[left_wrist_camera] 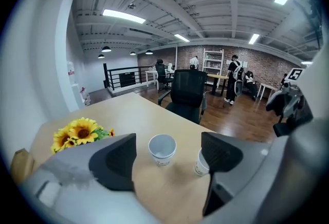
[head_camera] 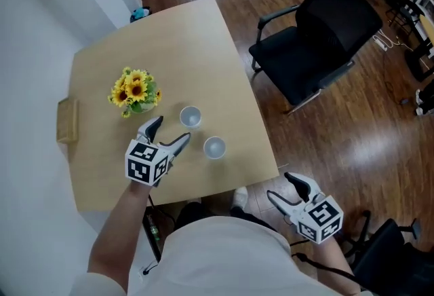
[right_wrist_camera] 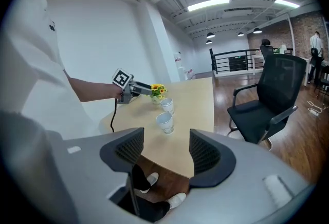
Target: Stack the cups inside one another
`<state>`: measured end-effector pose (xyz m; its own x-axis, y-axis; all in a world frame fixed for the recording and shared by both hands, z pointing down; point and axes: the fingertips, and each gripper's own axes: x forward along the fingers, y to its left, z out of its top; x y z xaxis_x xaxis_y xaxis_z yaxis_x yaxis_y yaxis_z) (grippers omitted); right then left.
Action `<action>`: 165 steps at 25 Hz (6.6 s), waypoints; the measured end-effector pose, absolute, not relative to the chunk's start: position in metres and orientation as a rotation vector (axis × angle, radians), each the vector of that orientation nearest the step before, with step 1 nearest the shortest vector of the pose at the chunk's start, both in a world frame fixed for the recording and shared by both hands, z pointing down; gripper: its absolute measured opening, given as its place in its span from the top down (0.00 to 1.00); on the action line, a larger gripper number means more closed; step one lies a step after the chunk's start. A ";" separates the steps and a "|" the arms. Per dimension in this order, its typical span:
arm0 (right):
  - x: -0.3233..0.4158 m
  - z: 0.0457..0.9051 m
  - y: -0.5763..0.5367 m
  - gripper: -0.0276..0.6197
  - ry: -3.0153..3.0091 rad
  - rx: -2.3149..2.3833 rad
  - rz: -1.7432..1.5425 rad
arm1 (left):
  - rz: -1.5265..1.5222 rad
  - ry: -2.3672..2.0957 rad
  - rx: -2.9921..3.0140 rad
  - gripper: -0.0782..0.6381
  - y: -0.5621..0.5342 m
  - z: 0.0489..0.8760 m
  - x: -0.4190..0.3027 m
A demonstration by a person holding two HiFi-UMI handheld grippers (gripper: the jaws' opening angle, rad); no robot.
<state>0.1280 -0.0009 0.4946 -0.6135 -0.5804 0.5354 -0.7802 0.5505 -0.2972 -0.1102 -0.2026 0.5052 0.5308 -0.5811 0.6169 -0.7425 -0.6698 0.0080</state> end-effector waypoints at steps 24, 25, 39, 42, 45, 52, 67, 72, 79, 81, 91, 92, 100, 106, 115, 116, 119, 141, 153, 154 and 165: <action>0.006 0.487 0.086 0.54 -2.376 1.003 0.660 | 0.684 -0.998 2.612 0.29 -0.021 0.491 -0.173; 0.008 0.491 0.095 0.54 -2.359 1.017 0.677 | 0.685 -0.968 2.617 0.29 -0.020 0.498 -0.164; 0.146 0.472 0.069 0.54 -2.317 1.134 0.629 | 0.905 -1.050 2.433 0.26 -0.124 0.606 -0.023; 0.189 0.479 0.059 0.54 -2.302 1.129 0.664 | 0.937 -1.121 2.370 0.26 -0.139 0.626 -0.012; 0.218 0.481 0.045 0.54 -2.317 1.095 0.663 | 0.949 -1.188 2.309 0.29 -0.147 0.631 -0.011; 0.259 0.491 0.009 0.54 -2.374 0.983 0.649 | 0.894 -1.336 2.275 0.37 -0.154 0.587 -0.016; 0.260 0.487 -0.024 0.54 -2.438 0.962 0.635 | 0.829 -1.494 2.310 0.37 -0.217 0.479 -0.075; 0.253 0.485 -0.017 0.54 -2.408 1.036 0.659 | 0.839 -1.453 2.335 0.37 -0.240 0.497 -0.077; 0.237 0.476 -0.005 0.54 -2.358 1.138 0.667 | 0.808 -1.386 2.353 0.37 -0.264 0.523 -0.082; 0.233 0.475 0.000 0.54 -2.333 1.169 0.672 | 0.802 -1.356 2.359 0.36 -0.267 0.532 -0.083; 0.188 0.471 0.014 0.54 -2.270 1.232 0.674 | 0.745 -1.212 2.450 0.30 -0.259 0.548 -0.092; 0.181 0.471 0.014 0.54 -2.268 1.234 0.673 | 0.732 -1.203 2.462 0.30 -0.256 0.545 -0.094; 0.130 0.483 0.021 0.54 -2.247 1.251 0.707 | 0.682 -1.087 2.610 0.31 -0.202 0.520 -0.116; 0.094 0.491 0.032 0.54 -2.251 1.181 0.729 | 0.692 -1.004 2.646 0.31 -0.157 0.520 -0.130; 0.095 0.469 0.048 0.54 -2.332 1.139 0.632 | 0.696 -1.077 2.610 0.31 -0.095 0.507 -0.145; 0.100 0.466 0.053 0.54 -2.341 1.142 0.624 | 0.699 -1.084 2.603 0.31 -0.085 0.503 -0.145; 0.115 0.463 0.070 0.54 -2.364 1.155 0.620 | 0.733 -1.090 2.608 0.31 -0.052 0.490 -0.142; 0.109 0.475 0.137 0.54 -2.496 1.140 0.628 | 0.737 -1.095 2.591 0.32 0.086 0.424 -0.156; 0.017 0.462 0.140 0.54 -2.413 1.137 0.536 | 0.623 -1.132 2.599 0.33 0.078 0.430 -0.246; 0.010 0.462 0.140 0.54 -2.408 1.141 0.534 | 0.620 -1.126 2.605 0.33 0.078 0.431 -0.253; -0.073 0.467 0.155 0.54 -2.355 1.148 0.510 | 0.596 -1.122 2.605 0.33 0.095 0.445 -0.339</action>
